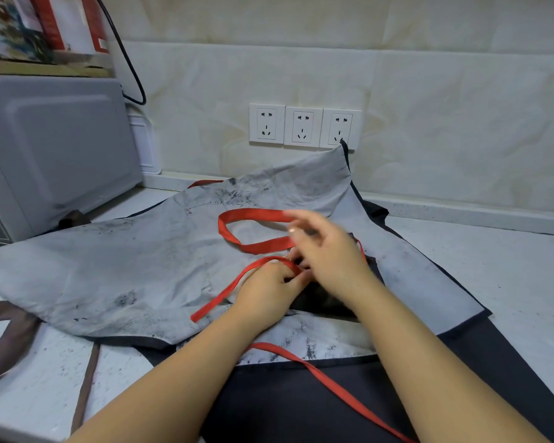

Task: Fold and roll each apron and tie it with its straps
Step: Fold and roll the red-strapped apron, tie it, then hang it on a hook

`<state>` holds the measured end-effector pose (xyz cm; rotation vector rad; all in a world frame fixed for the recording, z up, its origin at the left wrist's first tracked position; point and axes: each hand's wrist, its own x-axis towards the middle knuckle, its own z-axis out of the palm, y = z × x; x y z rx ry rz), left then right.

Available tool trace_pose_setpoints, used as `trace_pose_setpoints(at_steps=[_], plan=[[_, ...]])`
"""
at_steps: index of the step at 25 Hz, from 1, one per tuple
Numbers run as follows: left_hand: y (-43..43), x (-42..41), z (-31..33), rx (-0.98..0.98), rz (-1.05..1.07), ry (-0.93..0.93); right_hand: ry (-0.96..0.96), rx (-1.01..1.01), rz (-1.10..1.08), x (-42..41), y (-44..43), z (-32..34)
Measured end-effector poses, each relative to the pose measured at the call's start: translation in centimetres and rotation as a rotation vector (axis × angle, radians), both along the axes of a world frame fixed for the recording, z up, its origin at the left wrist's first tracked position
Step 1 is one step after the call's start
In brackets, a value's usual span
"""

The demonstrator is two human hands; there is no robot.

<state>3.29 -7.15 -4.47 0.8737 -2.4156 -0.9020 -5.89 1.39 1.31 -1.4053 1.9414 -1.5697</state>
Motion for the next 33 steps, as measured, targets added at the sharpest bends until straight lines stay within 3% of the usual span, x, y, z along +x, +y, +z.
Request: trace_pose_setpoints(at_steps=[1,3,6,8,17,21,27,33], plan=[[-0.1,-0.1,-0.1,-0.017,-0.016,-0.006,0.078,0.005,-0.248,-1.8,0.5,0.1],[0.0,-0.2,-0.3,-0.005,-0.026,-0.024,0.237,0.212,-0.620,-5.8,2.3,-0.5],[0.1,-0.2,-0.3,-0.015,-0.017,-0.023,0.235,0.651,-0.630,-8.5,3.2,-2.8],[0.2,-0.3,-0.5,-0.022,-0.018,-0.033,0.226,0.768,-0.612,-8.6,2.8,-4.0],[0.0,-0.3,-0.9,-0.013,-0.048,-0.023,0.286,0.764,-0.485,-9.4,2.2,-4.2],[-0.2,-0.4,-0.9,-0.013,-0.053,-0.011,0.285,0.578,-0.595,-9.8,1.9,-4.7],[-0.4,-0.6,-1.3,-0.032,-0.034,-0.030,0.291,0.716,-0.586,-10.2,1.7,-4.8],[0.0,-0.5,-0.9,-0.014,-0.031,-0.010,0.232,0.539,-0.730,-10.1,2.6,-4.4]])
